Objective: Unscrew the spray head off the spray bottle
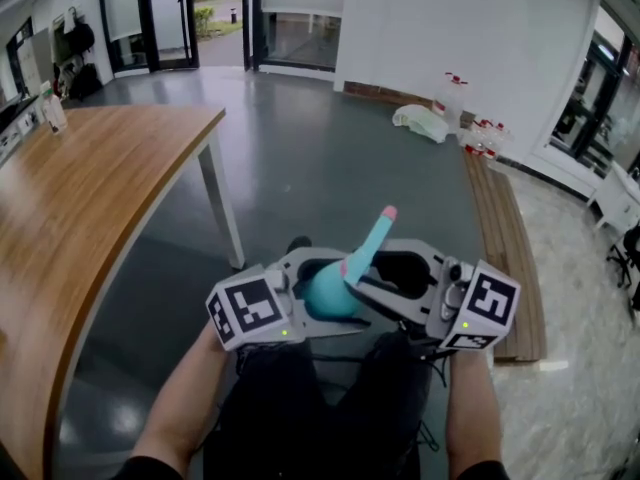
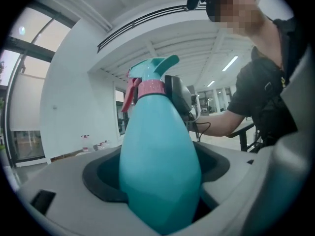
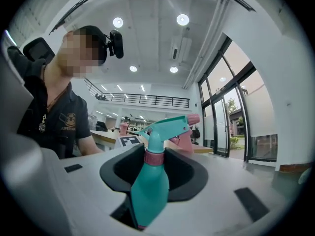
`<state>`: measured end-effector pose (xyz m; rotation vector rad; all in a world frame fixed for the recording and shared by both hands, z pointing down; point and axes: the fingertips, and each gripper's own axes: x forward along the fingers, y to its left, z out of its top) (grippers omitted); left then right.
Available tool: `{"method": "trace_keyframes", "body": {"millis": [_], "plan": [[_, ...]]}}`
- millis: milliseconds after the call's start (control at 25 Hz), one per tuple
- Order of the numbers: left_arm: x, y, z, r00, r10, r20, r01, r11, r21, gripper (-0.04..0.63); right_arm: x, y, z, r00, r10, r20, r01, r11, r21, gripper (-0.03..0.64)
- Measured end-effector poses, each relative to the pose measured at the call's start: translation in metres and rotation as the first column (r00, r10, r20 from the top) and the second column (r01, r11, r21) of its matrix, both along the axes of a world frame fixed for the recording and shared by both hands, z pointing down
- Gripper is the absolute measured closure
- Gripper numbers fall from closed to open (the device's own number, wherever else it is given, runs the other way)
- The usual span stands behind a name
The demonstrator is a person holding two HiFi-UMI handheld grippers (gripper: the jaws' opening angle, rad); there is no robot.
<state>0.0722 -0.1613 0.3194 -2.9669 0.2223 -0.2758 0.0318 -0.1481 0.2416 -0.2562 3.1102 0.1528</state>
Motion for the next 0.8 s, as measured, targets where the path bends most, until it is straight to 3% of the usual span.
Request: {"method": "trace_keyframes", "body": {"millis": [160,280,560,640,800], "plan": [[0.003,0.012,0.001,0.997,0.08,0.001,-0.08,0.997,-0.015,0.189,0.005,0.008,0.001,0.995,-0.088,0.043,0.089,0.996,-0.019,0.482],[0.003,0.008,0.003,0.997,0.075,-0.005,-0.075,0.997,-0.006,0.189,0.005,0.006,0.001,0.997,-0.071,0.044,0.072,0.997,-0.018,0.479],[-0.007,-0.026,0.002,0.987,-0.15,-0.051,0.149,0.989,-0.005,0.186,0.013,-0.019,0.005,0.989,0.132,0.067,-0.13,0.991,-0.038,0.46],[-0.009,-0.037,-0.001,0.968,-0.239,-0.076,0.239,0.971,-0.01,0.186,0.021,-0.023,0.001,0.976,0.186,0.113,-0.18,0.982,-0.064,0.446],[-0.017,-0.058,0.002,0.907,-0.409,-0.1,0.408,0.913,-0.036,0.184,0.022,-0.034,0.0,0.932,0.336,0.131,-0.327,0.941,-0.087,0.442]]}}
